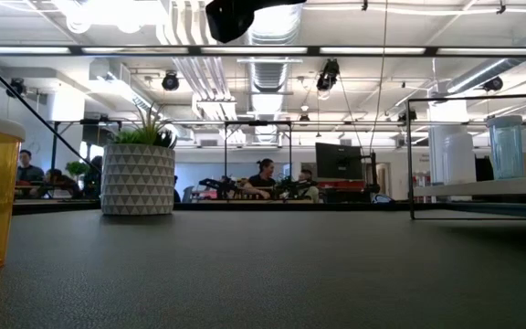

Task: Pick and place medicine bottles onto shelf by color
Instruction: Put the pink pill bottle on the shelf aligned with the other pink pill bottles

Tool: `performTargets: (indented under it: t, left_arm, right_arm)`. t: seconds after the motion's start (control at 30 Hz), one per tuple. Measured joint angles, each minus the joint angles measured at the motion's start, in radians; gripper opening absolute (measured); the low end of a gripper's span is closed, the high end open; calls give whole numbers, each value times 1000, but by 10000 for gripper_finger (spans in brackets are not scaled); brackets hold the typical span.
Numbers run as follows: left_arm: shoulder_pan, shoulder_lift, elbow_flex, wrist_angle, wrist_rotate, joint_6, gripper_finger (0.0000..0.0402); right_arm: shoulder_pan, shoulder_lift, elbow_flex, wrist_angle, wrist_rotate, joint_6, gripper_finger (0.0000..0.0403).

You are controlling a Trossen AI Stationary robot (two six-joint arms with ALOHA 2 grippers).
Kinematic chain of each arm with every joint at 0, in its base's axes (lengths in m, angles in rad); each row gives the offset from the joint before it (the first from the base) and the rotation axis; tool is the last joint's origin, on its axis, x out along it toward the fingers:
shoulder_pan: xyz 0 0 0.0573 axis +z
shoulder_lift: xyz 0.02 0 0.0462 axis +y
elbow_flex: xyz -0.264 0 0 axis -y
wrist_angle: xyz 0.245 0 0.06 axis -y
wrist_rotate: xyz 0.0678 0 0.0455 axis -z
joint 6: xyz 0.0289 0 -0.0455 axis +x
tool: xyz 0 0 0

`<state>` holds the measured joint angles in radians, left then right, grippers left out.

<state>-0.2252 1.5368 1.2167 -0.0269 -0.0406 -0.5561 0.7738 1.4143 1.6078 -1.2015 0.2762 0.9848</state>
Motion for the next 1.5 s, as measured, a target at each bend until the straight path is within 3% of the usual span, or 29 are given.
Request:
performTargets:
  t: [0.13, 0.37, 0.93, 1.5]
  left_arm:
    - [-14, 0, 0, 3, -5, -41, 274]
    - [-63, 0, 0, 22, -98, -48, 274]
    - [-130, 0, 0, 19, -156, -132, 274]
    - [-129, 0, -1, 19, -156, -110, 274]
  right_arm:
    - [59, 1, -22, 1, 0, -37, 105]
    - [146, 1, -70, 2, -2, -343, 105]
    - [147, 1, -188, 90, -133, -1109, 105]
    - [75, 4, -313, 228, -237, -1091, 105]
